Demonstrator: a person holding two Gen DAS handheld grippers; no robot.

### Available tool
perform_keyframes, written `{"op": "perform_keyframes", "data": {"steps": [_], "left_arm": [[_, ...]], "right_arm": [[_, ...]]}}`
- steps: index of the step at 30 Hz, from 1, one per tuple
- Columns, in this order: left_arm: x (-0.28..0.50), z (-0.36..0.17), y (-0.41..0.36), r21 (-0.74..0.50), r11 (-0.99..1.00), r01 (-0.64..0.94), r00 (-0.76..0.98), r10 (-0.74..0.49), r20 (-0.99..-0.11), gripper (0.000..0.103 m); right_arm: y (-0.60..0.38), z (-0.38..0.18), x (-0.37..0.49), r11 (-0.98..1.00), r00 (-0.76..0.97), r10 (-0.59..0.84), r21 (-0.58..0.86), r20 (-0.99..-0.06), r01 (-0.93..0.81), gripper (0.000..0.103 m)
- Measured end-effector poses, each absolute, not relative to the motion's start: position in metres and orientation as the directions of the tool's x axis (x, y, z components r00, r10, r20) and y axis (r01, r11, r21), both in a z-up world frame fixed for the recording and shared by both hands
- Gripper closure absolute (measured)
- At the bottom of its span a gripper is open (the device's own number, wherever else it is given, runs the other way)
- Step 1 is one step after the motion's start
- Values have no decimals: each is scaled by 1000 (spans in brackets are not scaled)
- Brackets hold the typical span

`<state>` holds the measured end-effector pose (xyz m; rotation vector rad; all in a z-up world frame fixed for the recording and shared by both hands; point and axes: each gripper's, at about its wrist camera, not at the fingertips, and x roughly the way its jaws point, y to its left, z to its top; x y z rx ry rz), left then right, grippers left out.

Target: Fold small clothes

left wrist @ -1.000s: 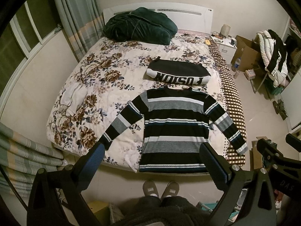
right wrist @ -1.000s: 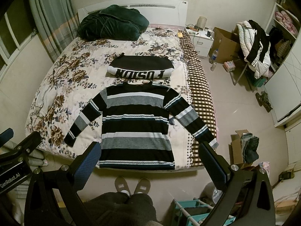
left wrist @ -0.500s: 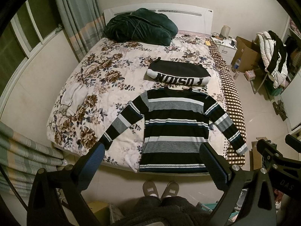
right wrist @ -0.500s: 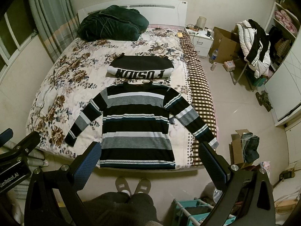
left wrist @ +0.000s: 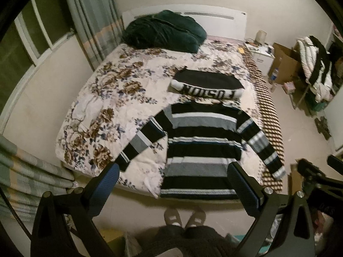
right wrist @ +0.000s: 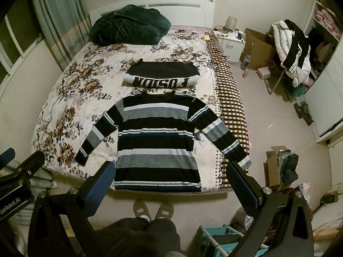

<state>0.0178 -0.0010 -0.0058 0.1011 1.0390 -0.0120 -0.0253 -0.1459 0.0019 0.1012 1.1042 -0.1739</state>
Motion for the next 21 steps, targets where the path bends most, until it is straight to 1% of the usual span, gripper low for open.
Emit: {"op": "perform_keyframes", "data": {"steps": [3,5,8,10,13,17,21], "left_arm": [[42,-21,2,114,993,4,515,96,-852,0],[55,-33,1,137,990,-21,518,128,-846,0],[86,-64,-1,192,979,-63,514,197,-835,0],[104,-88,-6,217,974,-65,488,221,-845,0],[136,-127,-18,241,969,-42,450,234,-862,0],[178,-176,-41,239,971,15,415,211,-885,0],[219,-228,-63,238,968,83,379,190,-906,0]], "right_arm": [[-160,-15,-12,976,440,-89,11,-894,218,0],[-174,-35,4,971,431,-83,25,-898,238,0],[-193,-65,30,960,416,-75,47,-906,275,0],[-209,-91,51,950,399,-88,44,-913,311,0],[-233,-137,84,929,361,-109,34,-926,369,0],[-262,-209,123,888,303,-134,21,-944,459,0],[-303,-286,160,808,272,-143,46,-952,588,0]]}}
